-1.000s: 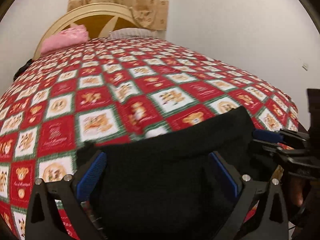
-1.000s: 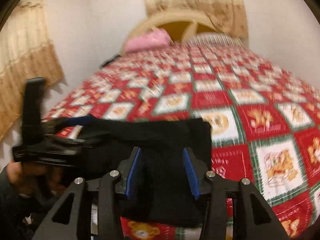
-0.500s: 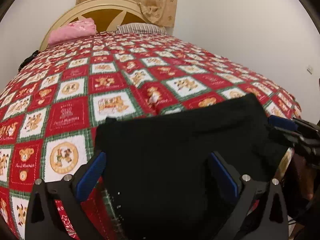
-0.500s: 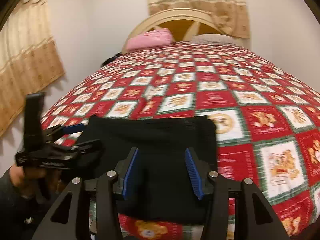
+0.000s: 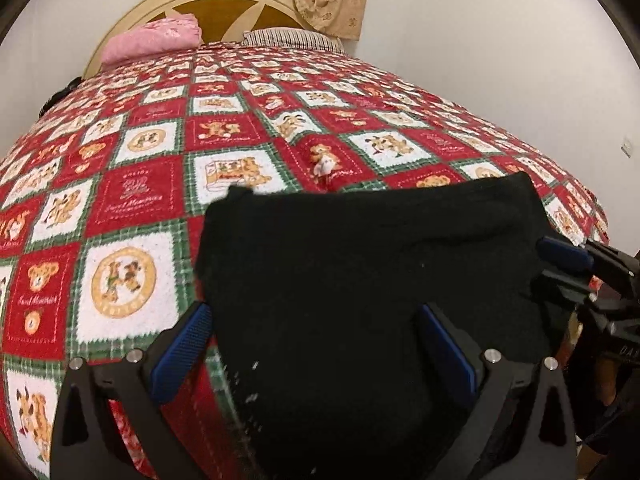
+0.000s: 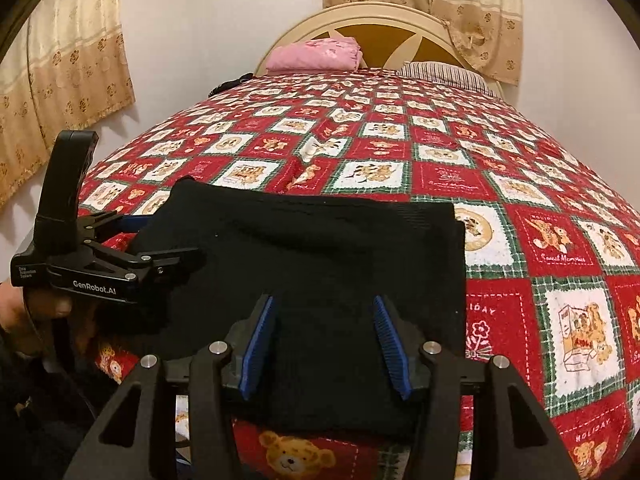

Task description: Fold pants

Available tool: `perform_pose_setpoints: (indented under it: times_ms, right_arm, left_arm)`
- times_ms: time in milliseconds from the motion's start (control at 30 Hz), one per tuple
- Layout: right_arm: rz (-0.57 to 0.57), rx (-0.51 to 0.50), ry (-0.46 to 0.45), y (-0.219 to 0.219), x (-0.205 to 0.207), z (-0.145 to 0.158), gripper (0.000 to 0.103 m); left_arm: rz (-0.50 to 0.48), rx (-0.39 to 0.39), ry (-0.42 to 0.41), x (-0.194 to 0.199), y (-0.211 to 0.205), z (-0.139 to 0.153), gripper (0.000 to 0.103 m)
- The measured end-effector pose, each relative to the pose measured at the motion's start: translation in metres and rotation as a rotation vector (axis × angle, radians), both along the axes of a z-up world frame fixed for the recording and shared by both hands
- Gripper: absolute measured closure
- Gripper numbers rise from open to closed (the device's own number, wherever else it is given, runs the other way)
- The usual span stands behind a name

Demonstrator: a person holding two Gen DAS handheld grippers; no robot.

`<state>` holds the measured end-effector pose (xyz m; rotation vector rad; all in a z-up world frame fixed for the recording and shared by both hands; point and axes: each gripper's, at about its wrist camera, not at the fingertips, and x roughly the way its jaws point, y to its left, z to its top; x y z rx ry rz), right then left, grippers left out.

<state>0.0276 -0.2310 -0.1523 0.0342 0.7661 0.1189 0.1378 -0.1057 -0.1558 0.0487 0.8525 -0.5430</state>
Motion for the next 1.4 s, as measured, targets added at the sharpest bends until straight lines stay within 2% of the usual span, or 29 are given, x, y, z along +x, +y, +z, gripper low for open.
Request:
perform_pose_setpoints:
  times_ms: [100, 200, 267, 367, 533, 600, 800, 867, 967, 1000, 1033, 1067, 1100, 1167, 1233, 1300, 1400]
  right_arm:
    - [-0.01, 0.096, -0.047, -0.014, -0.013, 0.015, 0.049]
    - [-0.063, 0.106, -0.112, -0.032, -0.025, 0.027, 0.04]
    - [-0.09, 0.147, -0.1, -0.047, -0.026, 0.028, 0.034]
    - [-0.144, 0.202, -0.053, -0.068, -0.02, 0.021, 0.034]
    - [-0.179, 0.337, 0.026, -0.094, -0.007, -0.002, 0.034]
    - [-0.179, 0.384, 0.03, -0.098, -0.002, -0.009, 0.034]
    - [-0.114, 0.439, 0.029, -0.091, 0.011, -0.015, 0.034]
    - [-0.113, 0.422, 0.042, -0.086, 0.018, -0.021, 0.034]
    - [-0.131, 0.377, 0.045, -0.082, 0.024, -0.024, 0.046]
    - [-0.134, 0.387, 0.043, -0.083, 0.024, -0.023, 0.051]
    - [-0.135, 0.411, 0.038, -0.086, 0.022, -0.022, 0.062]
    - [-0.124, 0.446, 0.038, -0.089, 0.02, -0.021, 0.067]
    - [-0.118, 0.47, 0.034, -0.09, 0.018, -0.02, 0.071]
    - [-0.11, 0.436, 0.021, -0.084, 0.012, -0.013, 0.073]
    - [-0.092, 0.402, -0.005, -0.075, 0.007, -0.003, 0.075]
    - [-0.064, 0.376, -0.029, -0.064, 0.004, 0.01, 0.075]
    - [-0.014, 0.345, -0.054, -0.051, 0.005, 0.029, 0.076]
  left_arm:
    - [0.03, -0.013, -0.041, -0.009, 0.018, 0.008, 0.0]
    - [0.075, -0.022, -0.08, -0.013, 0.038, 0.013, 0.0]
    - [0.097, -0.033, -0.06, -0.008, 0.047, 0.008, 0.0]
    - [0.109, -0.056, 0.016, 0.002, 0.051, -0.007, 0.0]
    - [0.107, -0.07, 0.018, 0.006, 0.046, -0.01, 0.0]
    - [0.094, -0.073, 0.024, 0.008, 0.044, -0.01, 0.0]
    - [0.036, -0.092, 0.045, 0.013, 0.031, -0.008, 0.0]
    - [0.004, -0.087, 0.05, 0.014, 0.022, -0.01, 0.0]
    - [-0.011, -0.076, 0.048, 0.014, 0.017, -0.008, 0.0]
    - [-0.016, -0.083, 0.051, 0.014, 0.018, -0.008, 0.002]
    - [-0.018, -0.088, 0.051, 0.013, 0.019, -0.007, 0.01]
    - [-0.025, -0.101, 0.05, 0.011, 0.021, -0.006, 0.018]
    - [-0.034, -0.121, 0.052, 0.01, 0.023, -0.005, 0.032]
    - [-0.025, -0.15, 0.054, 0.009, 0.027, -0.004, 0.043]
    - [-0.021, -0.188, 0.061, 0.008, 0.032, -0.004, 0.062]
    - [-0.023, -0.237, 0.076, 0.008, 0.037, -0.002, 0.075]
    - [-0.021, -0.317, 0.088, 0.005, 0.052, 0.006, 0.079]
